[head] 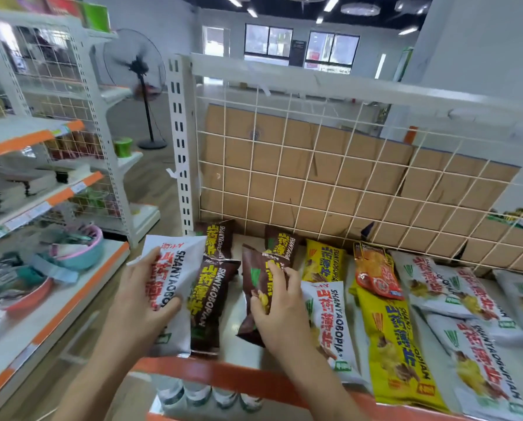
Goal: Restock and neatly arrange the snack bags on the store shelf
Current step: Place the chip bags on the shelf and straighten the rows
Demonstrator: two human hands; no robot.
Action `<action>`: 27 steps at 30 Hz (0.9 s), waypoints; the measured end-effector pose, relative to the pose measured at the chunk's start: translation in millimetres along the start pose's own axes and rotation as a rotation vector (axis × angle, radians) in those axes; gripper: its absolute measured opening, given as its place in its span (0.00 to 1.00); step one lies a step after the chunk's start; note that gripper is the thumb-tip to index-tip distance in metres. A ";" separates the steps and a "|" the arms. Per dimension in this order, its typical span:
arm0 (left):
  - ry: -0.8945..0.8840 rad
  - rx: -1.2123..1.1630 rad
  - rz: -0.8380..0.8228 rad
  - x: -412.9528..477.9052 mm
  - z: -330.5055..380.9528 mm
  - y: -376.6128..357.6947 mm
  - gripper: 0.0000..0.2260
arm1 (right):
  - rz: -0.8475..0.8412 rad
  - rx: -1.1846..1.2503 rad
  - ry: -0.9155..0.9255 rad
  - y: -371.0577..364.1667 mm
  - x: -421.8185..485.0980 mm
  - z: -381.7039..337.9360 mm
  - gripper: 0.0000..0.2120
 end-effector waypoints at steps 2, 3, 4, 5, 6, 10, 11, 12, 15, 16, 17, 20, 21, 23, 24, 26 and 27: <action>-0.005 -0.003 0.010 -5.0 0.3 1.9 0.34 | -0.079 -0.098 -0.058 -12.5 3.6 -4.8 0.30; -0.015 0.000 0.007 -7.3 0.8 2.1 0.34 | -0.114 -0.132 -0.079 -17.4 4.1 -6.2 0.30; -0.031 0.004 0.001 -9.0 1.6 2.0 0.34 | -0.143 -0.156 -0.092 -22.0 4.2 -6.4 0.29; -0.049 0.007 -0.006 -10.3 2.3 1.9 0.35 | -0.164 -0.170 -0.103 -25.5 3.5 -6.1 0.29; -0.063 0.004 -0.010 -11.0 3.1 1.8 0.35 | -0.180 -0.176 -0.111 -28.3 2.3 -5.6 0.29; -0.077 -0.018 -0.013 -11.1 3.3 -1.3 0.35 | -0.223 -0.174 -0.126 -35.3 -3.2 -2.6 0.30; -0.081 -0.019 -0.019 -10.8 3.4 -3.2 0.35 | -0.231 -0.166 -0.126 -36.5 -4.2 -2.0 0.30; -0.084 -0.017 -0.026 -10.8 4.2 -5.4 0.35 | -0.238 -0.160 -0.126 -37.5 -5.0 -1.2 0.31; -0.082 -0.031 -0.044 -13.3 7.4 -12.2 0.34 | -0.259 -0.151 -0.113 -37.6 -8.4 0.2 0.31; -0.077 -0.043 -0.052 -14.7 8.3 -14.3 0.34 | -0.256 -0.139 -0.098 -35.5 -10.0 0.1 0.31; -0.074 -0.047 -0.060 -16.1 8.5 -15.9 0.34 | -0.239 -0.119 -0.069 -31.8 -12.0 -0.3 0.31; -0.067 -0.034 -0.084 -18.3 7.4 -19.7 0.34 | -0.145 -0.091 0.054 -13.3 -20.6 -1.6 0.29; -0.069 -0.030 -0.090 -19.2 8.2 -20.8 0.34 | -0.114 -0.093 0.081 -5.3 -23.9 -0.4 0.31; -0.072 -0.036 -0.087 -20.6 12.4 -22.9 0.34 | -0.070 -0.097 0.116 10.8 -30.8 7.2 0.34; -0.073 -0.039 -0.085 -21.2 16.0 -24.2 0.34 | -0.053 -0.103 0.126 18.2 -34.1 13.8 0.34; -0.088 -0.032 -0.087 -22.1 24.1 -28.5 0.34 | -0.013 -0.119 0.125 33.4 -41.9 30.9 0.32; -0.095 -0.027 -0.093 -22.1 28.6 -31.7 0.34 | 0.006 -0.128 0.117 40.8 -46.7 40.8 0.31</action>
Point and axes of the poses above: each hand's wrist, its own x-axis towards the middle knuckle, its own y-axis out of the back of the hand, z = x × y, the point moved 3 cm from there along x, towards the middle knuckle, and after that the axes turned 14 degrees about -z, right-handed, at the moved point
